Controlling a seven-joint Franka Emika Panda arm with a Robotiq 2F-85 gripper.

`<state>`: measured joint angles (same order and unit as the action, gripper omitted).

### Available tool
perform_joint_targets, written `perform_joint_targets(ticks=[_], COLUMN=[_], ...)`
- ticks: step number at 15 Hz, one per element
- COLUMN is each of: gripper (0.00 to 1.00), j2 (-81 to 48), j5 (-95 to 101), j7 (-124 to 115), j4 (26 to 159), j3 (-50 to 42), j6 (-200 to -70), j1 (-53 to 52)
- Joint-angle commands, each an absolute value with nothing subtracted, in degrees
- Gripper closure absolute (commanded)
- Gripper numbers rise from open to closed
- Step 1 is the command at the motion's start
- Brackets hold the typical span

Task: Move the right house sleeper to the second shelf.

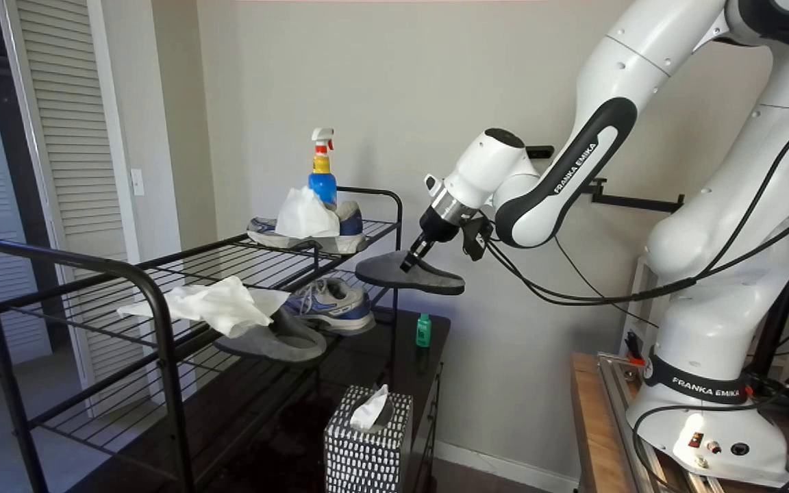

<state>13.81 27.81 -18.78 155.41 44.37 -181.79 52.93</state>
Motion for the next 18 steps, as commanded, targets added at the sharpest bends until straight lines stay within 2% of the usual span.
perform_joint_targets(ticks=[1,2,3,5,6,10,14,18], gripper=[0.99,0.99,0.95,0.95,0.99,0.99,0.99,0.99], j2=[13.92,8.64,13.32,11.33,10.46,9.50,12.52,13.69], j5=[29.06,29.03,27.81,27.81,27.81,28.69,28.89,27.39], j7=[-20.45,-17.08,-18.50,-17.93,-17.70,-21.83,-27.51,-29.78], j4=[154.46,152.05,155.22,154.33,153.92,154.80,156.00,155.45], j3=[50.55,49.41,48.78,49.32,49.35,51.15,56.57,66.10], j6=[-179.83,-177.10,-180.25,-178.55,-178.28,-180.44,-183.49,-186.69], j1=[59.39,57.62,57.42,57.40,57.40,62.62,71.28,80.92])
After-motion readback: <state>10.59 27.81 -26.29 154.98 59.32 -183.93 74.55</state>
